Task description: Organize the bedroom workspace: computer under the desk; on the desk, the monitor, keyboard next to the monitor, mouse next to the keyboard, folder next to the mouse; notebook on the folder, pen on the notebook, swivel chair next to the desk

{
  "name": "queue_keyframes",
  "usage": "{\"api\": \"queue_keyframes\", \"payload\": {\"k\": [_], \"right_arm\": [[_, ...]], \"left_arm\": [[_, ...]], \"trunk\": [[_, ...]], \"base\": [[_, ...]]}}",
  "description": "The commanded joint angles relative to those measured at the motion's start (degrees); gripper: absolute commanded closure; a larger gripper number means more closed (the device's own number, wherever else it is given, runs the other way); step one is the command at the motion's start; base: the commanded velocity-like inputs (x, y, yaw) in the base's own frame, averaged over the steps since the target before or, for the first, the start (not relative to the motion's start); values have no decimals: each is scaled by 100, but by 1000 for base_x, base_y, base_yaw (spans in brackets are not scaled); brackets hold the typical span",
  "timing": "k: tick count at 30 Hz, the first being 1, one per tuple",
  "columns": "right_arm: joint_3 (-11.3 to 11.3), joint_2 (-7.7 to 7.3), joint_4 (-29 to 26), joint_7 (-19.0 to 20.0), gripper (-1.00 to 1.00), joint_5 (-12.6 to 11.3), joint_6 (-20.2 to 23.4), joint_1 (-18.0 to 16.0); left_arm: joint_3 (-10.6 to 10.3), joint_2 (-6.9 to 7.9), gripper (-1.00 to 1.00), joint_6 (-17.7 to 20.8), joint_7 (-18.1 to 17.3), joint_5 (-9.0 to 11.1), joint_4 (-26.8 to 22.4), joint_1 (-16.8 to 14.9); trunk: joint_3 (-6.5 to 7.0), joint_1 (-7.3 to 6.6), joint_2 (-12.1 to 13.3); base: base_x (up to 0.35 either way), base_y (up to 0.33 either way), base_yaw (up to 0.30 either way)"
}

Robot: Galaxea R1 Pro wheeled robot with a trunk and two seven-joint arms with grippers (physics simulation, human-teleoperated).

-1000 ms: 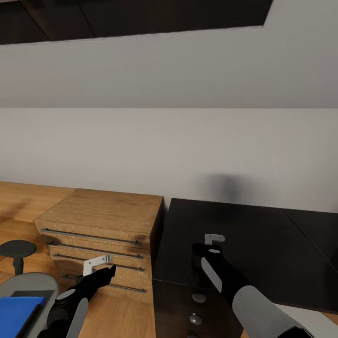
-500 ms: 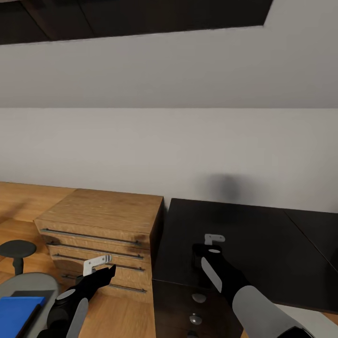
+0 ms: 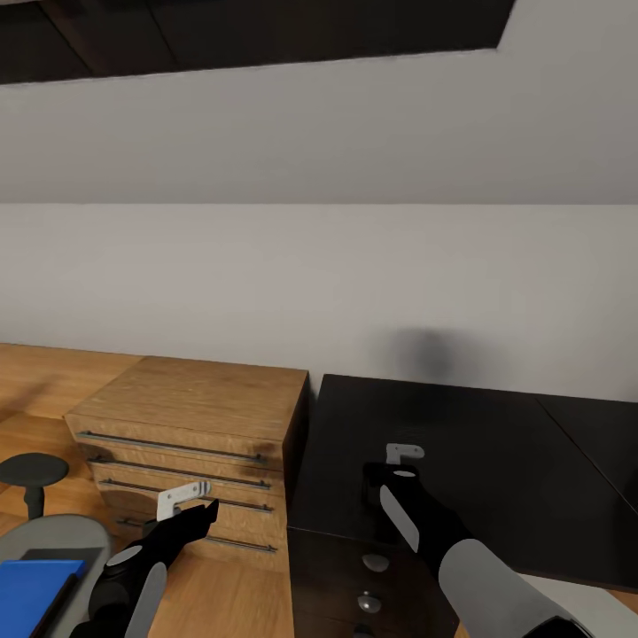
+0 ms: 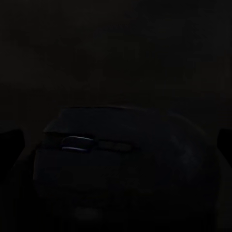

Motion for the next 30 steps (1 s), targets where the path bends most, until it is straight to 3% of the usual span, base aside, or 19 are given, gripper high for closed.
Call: {"api": "queue_keyframes", "payload": {"k": [1, 23, 30], "right_arm": [[37, -5, -9, -50, -100, -48, 25, -5], [37, -5, -14, -50, -100, -52, 33, -5], [37, -5, -16, -50, -100, -47, 32, -5]], "left_arm": [[4, -3, -100, 24, 41, 62, -9, -3], [3, -13, -100, 20, 41, 66, -29, -2], [-3, -20, -100, 16, 41, 73, -31, -3]], "trunk": [[-6, 0, -4], [-6, 0, -4], [-78, 88, -164]], "base": [[0, 0, 0], [0, 0, 0], [0, 0, 0]]}}
